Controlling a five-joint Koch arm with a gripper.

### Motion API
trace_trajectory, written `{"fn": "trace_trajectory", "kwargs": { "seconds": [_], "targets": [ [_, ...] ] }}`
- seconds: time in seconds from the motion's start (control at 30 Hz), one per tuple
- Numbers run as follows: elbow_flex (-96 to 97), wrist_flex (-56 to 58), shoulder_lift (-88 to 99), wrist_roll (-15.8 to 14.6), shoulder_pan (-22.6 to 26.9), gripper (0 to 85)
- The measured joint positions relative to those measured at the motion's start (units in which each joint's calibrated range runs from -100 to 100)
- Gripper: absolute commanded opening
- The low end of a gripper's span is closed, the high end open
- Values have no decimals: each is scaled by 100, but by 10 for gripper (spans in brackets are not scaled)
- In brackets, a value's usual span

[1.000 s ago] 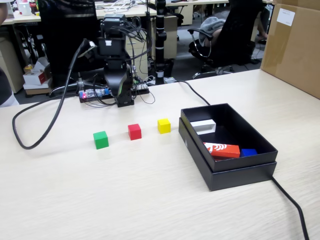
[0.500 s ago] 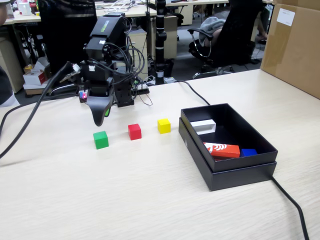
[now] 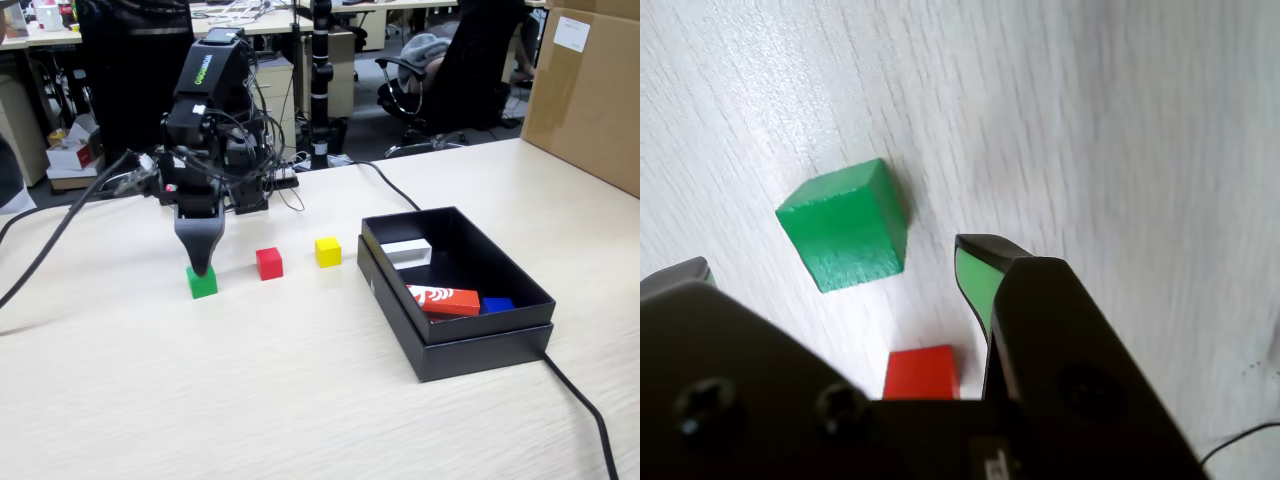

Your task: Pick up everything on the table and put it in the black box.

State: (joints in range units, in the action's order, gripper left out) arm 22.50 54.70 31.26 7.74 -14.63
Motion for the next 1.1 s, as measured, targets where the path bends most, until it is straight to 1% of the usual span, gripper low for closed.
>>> {"fn": "trace_trajectory", "kwargs": {
  "seconds": [0.1, 0.23, 0.3, 0.4, 0.47, 0.5, 0.63, 0.67, 0.9, 1.03, 1.1],
  "targets": [
    [-27, -341, -479, 68, -39, 476],
    [-119, -449, -867, 117, -68, 464],
    [-183, -457, -906, 151, -68, 407],
    [-192, -465, -971, 176, -68, 348],
    [-192, -465, -1023, 181, -68, 291],
    [-192, -465, -1061, 186, -63, 249],
    [-274, -472, -1152, 190, -44, 21],
    [-274, -496, -1165, 200, -44, 8],
    [-274, -736, -1139, 195, -39, 8],
    [-895, -132, -518, 137, 73, 8],
    [-1223, 573, 388, -15, 396, 8]
  ]
}}
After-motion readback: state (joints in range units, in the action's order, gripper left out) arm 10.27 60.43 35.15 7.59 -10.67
